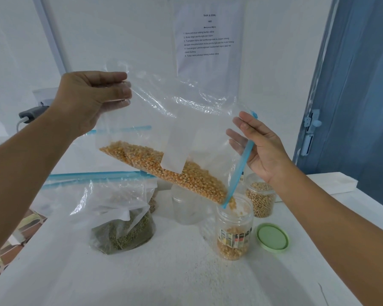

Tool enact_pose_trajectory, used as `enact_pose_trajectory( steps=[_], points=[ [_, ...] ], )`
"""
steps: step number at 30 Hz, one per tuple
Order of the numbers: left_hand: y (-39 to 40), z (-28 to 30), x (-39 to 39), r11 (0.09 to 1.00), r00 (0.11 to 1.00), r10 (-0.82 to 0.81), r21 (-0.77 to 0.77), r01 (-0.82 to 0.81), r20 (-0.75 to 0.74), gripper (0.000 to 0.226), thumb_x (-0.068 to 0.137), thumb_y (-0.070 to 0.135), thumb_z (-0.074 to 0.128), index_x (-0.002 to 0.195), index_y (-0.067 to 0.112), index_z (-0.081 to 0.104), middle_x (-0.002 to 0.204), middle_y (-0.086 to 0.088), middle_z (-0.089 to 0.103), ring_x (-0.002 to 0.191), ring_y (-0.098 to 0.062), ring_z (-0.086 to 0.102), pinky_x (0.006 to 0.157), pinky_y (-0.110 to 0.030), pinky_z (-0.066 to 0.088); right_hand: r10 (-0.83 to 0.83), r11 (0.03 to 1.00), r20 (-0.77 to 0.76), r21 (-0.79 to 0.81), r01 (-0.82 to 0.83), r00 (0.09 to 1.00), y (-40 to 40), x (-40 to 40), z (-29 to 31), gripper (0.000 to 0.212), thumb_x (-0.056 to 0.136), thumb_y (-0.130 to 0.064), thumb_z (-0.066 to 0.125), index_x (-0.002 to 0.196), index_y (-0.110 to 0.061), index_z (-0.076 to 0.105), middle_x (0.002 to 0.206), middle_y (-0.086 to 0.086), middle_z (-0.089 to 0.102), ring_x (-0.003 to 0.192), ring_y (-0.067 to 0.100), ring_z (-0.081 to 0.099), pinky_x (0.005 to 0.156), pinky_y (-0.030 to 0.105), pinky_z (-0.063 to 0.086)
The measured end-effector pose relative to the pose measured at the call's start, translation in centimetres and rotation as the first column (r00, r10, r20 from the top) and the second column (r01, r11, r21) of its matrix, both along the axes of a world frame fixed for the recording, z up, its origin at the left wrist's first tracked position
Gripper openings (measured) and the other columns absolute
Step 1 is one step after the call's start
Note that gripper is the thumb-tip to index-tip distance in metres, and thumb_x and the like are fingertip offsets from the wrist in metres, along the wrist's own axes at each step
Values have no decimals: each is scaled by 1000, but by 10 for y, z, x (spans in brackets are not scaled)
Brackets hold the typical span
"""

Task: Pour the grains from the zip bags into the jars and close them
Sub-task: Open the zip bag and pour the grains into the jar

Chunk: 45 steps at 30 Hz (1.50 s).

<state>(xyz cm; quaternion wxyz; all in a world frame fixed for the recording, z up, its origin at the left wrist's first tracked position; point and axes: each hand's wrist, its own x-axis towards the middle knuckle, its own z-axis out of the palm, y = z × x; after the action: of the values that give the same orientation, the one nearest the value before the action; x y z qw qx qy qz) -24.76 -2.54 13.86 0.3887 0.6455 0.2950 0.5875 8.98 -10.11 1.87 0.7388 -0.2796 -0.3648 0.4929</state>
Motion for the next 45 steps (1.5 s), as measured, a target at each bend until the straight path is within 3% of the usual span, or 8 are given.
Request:
enact_pose_trajectory(
  steps=[22, 36, 45],
  points=[
    [2, 4, 1, 1000, 1000, -1, 0, 1, 1, 26, 77, -3, 82, 98, 11, 81, 95, -11, 80, 97, -26, 76, 89, -35, 62, -5, 1000, -8, 10, 5, 1000, 0, 2, 3, 24, 97, -4, 65, 113, -18, 77, 120, 3, 77, 110, 30, 75, 92, 37, 62],
    [-3, 5, 3, 1000, 1000, 4, 4, -4, -4, 42, 79, -2, 80, 120, 0, 72, 94, -8, 80, 96, -25, 76, 88, -34, 62, -3, 1000, -6, 7, 3, 1000, -1, 1, 1, 25, 98, -4, 65, 117, -17, 75, 121, 2, 76, 109, 29, 75, 93, 37, 62],
    [-8, 9, 4, 1000, 1000, 8, 9, -8, -8, 41, 78, -1, 81, 118, 1, 73, 95, -8, 80, 98, -27, 76, 88, -34, 62, -4, 1000, -12, 12, 4, 1000, -1, 1, 2, 25, 98, -5, 65, 118, -17, 75, 122, 2, 76, 111, 29, 74, 93, 38, 62]
  ],
)
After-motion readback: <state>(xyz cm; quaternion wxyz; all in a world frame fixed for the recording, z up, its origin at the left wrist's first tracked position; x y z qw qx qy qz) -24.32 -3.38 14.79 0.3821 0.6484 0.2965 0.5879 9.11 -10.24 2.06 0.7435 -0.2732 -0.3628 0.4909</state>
